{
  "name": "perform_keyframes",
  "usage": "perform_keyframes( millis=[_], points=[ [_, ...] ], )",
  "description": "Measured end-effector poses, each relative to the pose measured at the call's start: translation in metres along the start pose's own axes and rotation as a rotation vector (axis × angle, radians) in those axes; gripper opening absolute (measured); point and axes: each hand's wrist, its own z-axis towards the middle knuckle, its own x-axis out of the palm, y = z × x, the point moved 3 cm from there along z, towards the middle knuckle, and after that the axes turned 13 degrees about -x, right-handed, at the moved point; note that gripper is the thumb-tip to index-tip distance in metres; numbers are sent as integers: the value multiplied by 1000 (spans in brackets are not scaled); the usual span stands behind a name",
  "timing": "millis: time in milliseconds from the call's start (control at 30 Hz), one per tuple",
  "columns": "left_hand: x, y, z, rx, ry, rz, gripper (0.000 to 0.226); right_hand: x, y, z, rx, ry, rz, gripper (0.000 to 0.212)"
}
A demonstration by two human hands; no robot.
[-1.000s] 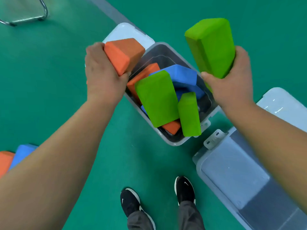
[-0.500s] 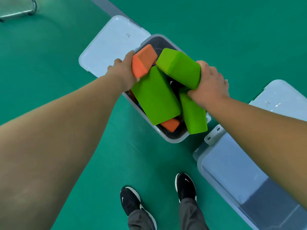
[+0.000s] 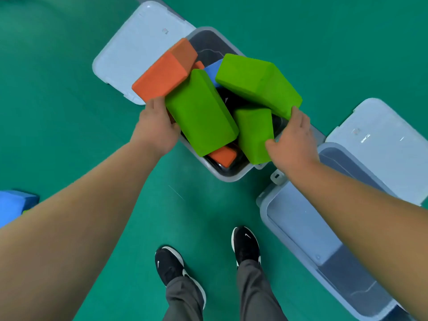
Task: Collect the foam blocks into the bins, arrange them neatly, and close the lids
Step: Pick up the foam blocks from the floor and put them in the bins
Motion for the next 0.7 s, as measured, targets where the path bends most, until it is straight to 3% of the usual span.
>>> perform_keyframes(
  millis=[267, 500, 700],
  points=[
    [54, 12, -58, -91, 296, 108, 63, 13, -23, -35, 32, 60, 40, 83],
    [87, 38, -105, -161, 321, 44, 45, 21, -13, -63, -92, 235, -82, 71],
    [94, 42, -124, -165, 298, -33, 41, 28, 14, -77, -245, 265, -240, 58]
  ],
)
